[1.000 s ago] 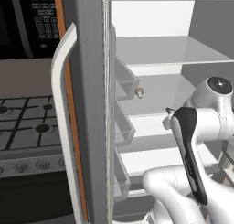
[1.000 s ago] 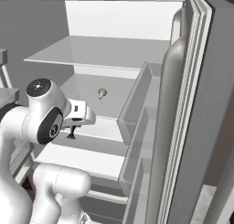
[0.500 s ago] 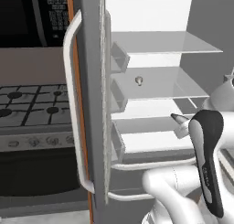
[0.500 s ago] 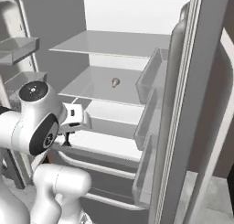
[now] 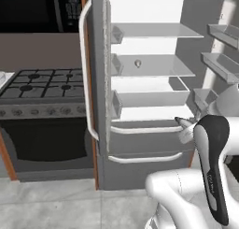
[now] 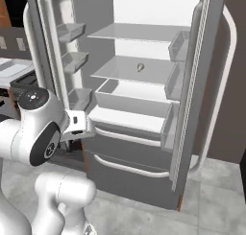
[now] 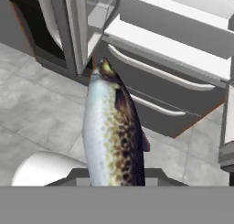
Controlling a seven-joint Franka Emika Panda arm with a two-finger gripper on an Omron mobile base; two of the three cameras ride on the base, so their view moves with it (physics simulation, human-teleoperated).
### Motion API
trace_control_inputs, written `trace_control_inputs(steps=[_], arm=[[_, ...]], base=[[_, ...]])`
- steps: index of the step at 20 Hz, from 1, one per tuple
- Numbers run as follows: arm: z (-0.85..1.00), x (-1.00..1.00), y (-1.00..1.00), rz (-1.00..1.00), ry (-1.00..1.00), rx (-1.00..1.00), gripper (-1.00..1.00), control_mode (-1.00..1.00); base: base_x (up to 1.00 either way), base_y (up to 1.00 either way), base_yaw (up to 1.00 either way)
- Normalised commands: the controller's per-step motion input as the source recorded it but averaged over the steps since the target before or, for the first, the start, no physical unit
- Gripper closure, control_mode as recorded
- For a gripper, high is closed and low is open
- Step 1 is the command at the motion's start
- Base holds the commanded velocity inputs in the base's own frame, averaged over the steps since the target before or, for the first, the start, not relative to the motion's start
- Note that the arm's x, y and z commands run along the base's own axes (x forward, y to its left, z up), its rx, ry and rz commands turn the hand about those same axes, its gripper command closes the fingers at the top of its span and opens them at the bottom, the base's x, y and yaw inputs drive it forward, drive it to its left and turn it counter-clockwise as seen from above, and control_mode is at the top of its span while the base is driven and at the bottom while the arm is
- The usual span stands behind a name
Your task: Place one mushroom and one fish in each tupperware on the nearby counter, to pack two identical lunches.
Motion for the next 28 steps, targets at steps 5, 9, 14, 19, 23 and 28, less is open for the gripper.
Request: trace_control_inputs(steps=[5, 9, 14, 19, 23, 28], arm=[[0.00, 0.00, 0.00, 0.00, 0.00, 0.00, 1.00, 1.00], [0.00, 0.00, 0.00, 0.00, 0.00, 0.00, 1.00, 1.00], [0.00, 0.00, 0.00, 0.00, 0.00, 0.00, 1.00, 1.00], [0.00, 0.00, 0.00, 0.00, 0.00, 0.00, 1.00, 1.00], [0.00, 0.00, 0.00, 0.00, 0.00, 0.00, 1.00, 1.00], [0.00, 0.00, 0.00, 0.00, 0.00, 0.00, 1.00, 1.00]], base=[[-0.73, 0.55, 0.01], [-0.02, 1.00, -0.01], [0.16, 1.00, -0.06], [0.24, 1.00, -0.11], [0.32, 1.00, -0.11], [0.40, 1.00, -0.12]])
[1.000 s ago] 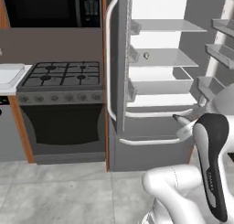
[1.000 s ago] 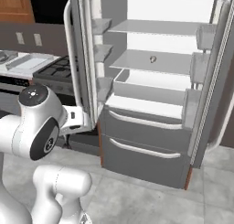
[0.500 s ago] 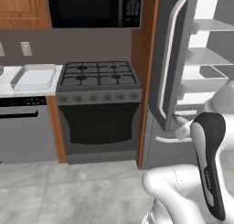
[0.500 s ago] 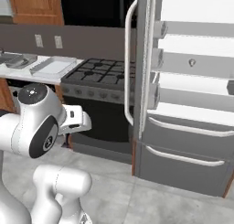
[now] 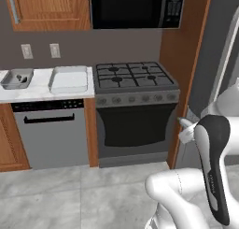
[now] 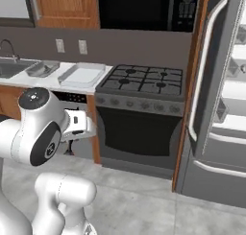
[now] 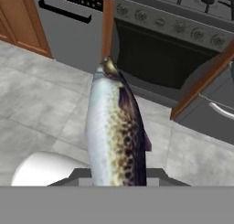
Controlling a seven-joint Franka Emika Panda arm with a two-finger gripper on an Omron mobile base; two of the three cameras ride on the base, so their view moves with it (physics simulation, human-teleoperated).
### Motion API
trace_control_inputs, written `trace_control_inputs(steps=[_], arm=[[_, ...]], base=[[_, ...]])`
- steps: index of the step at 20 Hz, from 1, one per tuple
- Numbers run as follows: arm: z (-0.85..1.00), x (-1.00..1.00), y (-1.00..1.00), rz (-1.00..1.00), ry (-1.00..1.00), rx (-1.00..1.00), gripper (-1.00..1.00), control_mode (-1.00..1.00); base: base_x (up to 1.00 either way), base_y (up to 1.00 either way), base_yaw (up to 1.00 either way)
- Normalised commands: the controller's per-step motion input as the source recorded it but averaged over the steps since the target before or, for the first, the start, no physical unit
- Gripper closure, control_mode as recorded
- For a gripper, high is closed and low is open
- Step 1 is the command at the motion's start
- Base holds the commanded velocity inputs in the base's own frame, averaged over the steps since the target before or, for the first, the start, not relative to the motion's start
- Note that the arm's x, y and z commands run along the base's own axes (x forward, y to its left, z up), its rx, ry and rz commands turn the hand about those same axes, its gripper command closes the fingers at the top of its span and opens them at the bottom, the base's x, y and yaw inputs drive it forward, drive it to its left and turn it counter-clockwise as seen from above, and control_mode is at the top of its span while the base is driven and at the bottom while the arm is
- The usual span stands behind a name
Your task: Place one mushroom and one fish in each tupperware on the nearby counter, to pack two identical lunches.
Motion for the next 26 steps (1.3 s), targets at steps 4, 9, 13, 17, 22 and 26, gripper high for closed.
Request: trace_control_inputs(steps=[4, 9, 13, 17, 22, 26], arm=[[0.00, 0.00, 0.00, 0.00, 0.00, 0.00, 1.00, 1.00], [0.00, 0.00, 0.00, 0.00, 0.00, 0.00, 1.00, 1.00], [0.00, 0.00, 0.00, 0.00, 0.00, 0.00, 1.00, 1.00], [0.00, 0.00, 0.00, 0.00, 0.00, 0.00, 1.00, 1.00], [0.00, 0.00, 0.00, 0.00, 0.00, 0.00, 1.00, 1.00], [0.00, 0.00, 0.00, 0.00, 0.00, 0.00, 1.00, 1.00]], base=[[0.49, 1.00, -0.13], [0.55, 1.00, -0.14], [0.64, 1.00, -0.15], [0.80, 0.97, -0.19], [0.81, 0.06, -0.21], [0.54, -0.47, -0.13]])
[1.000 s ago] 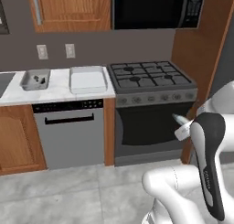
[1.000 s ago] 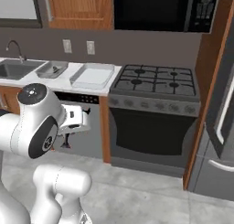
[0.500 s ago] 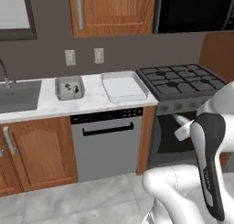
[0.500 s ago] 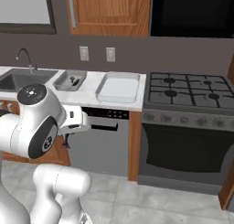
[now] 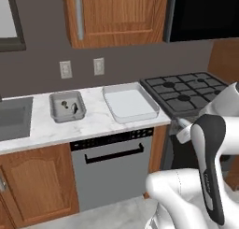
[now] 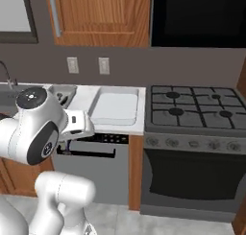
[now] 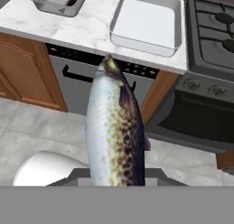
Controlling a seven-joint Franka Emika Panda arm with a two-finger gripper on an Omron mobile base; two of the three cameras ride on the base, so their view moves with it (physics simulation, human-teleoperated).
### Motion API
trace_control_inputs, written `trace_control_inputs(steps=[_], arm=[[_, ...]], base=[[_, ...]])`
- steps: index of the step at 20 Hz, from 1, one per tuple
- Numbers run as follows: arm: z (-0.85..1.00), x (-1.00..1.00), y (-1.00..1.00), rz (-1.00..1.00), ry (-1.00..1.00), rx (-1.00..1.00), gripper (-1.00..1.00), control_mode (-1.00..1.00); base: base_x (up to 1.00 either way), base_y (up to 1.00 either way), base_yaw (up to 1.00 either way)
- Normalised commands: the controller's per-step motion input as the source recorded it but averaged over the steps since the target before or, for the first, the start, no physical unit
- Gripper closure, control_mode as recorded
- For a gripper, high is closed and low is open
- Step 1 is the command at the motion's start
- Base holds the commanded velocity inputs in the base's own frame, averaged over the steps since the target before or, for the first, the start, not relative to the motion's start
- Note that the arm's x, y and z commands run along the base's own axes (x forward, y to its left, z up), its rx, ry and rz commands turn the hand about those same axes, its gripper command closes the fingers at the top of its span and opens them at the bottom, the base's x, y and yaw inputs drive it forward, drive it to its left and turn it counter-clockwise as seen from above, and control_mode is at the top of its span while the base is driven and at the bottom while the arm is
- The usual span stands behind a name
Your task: Place one mushroom and one fish in each tupperware on the nearby counter, to pack two identical lunches.
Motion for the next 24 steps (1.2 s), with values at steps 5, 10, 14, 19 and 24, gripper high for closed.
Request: trace_control_inputs(steps=[5, 10, 14, 19, 24], arm=[[0.00, 0.00, 0.00, 0.00, 0.00, 0.00, 1.00, 1.00], [0.00, 0.00, 0.00, 0.00, 0.00, 0.00, 1.00, 1.00], [0.00, 0.00, 0.00, 0.00, 0.00, 0.00, 1.00, 1.00], [0.00, 0.00, 0.00, 0.00, 0.00, 0.00, 1.00, 1.00], [-0.13, 0.35, 0.18, -0.03, 0.00, 0.00, 1.00, -1.00]], base=[[0.65, -0.18, -0.09], [0.81, 0.19, -0.06], [0.74, 0.29, -0.04], [0.65, 0.13, -0.02], [0.11, 0.04, 0.00]])
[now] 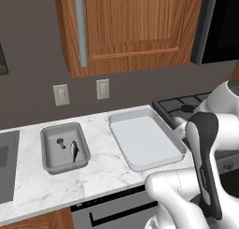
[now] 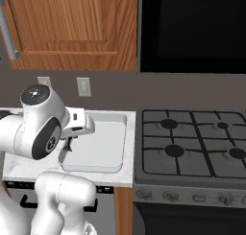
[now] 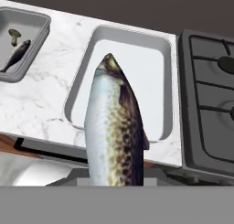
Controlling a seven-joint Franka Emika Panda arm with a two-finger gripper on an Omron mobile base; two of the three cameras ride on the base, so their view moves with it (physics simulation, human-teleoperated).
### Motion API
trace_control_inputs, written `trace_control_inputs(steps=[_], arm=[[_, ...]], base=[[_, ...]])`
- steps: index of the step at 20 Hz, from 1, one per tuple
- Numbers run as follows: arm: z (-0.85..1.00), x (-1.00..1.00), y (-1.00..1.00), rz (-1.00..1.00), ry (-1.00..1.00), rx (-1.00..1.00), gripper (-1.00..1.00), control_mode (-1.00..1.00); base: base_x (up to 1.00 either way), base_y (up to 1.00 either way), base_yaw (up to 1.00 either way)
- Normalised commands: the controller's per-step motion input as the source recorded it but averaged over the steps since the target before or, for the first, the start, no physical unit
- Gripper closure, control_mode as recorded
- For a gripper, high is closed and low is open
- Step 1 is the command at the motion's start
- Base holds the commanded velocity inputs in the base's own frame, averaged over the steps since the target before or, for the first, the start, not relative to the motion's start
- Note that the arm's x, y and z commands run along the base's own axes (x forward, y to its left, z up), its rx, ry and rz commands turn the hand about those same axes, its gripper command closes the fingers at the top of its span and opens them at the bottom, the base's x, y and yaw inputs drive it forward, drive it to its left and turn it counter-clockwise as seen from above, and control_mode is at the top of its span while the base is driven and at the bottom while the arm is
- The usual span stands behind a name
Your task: Place one mushroom and one fish in each tupperware on the nearby counter, to pack two identical lunches.
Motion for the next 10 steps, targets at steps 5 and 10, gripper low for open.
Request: trace_control_inputs(steps=[5, 10], arm=[[-0.38, 0.23, 0.05, -0.10, 0.00, 0.00, 1.00, -1.00], [-0.35, 0.26, 0.00, -0.21, 0.00, 0.00, 1.00, -1.00]], base=[[0.00, 0.00, 0.00], [0.00, 0.00, 0.00]])
